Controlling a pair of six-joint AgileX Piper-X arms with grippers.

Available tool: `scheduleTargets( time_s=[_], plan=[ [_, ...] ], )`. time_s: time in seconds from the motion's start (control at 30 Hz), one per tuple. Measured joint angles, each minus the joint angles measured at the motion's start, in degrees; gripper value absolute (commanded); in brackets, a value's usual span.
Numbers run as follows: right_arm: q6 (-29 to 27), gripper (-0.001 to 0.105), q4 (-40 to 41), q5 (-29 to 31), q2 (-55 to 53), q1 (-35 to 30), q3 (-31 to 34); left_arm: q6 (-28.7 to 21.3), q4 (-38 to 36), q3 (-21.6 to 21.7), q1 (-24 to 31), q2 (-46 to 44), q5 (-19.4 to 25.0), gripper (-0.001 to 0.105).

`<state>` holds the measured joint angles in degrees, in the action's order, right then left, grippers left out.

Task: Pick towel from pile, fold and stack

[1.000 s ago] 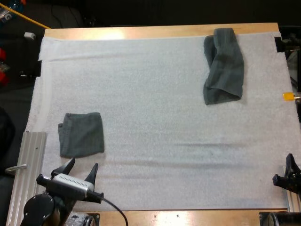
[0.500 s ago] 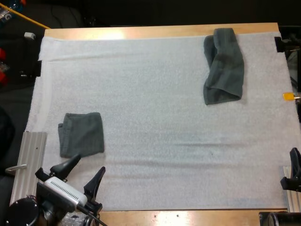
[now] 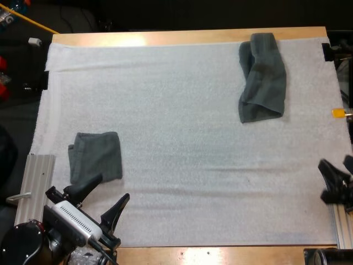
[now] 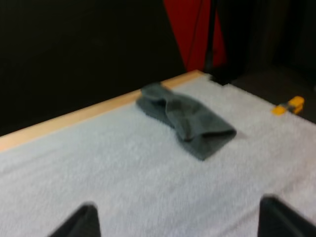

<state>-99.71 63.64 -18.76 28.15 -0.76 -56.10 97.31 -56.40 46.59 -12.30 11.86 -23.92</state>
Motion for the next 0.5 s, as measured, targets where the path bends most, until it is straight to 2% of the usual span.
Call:
scheduleTargets(
  time_s=[0.2,0.5],
  plan=[
    [3.44,0.055,-6.57,1.47,10.35,2.32,0.00,0.00,0.00,0.09,0.00,0.22,0.00,0.064],
    [9.36,0.055,-17.31,9.74,30.18,6.39,0.00,1.24,0.00,0.09,0.00,0.22,0.00,0.063]
  ],
)
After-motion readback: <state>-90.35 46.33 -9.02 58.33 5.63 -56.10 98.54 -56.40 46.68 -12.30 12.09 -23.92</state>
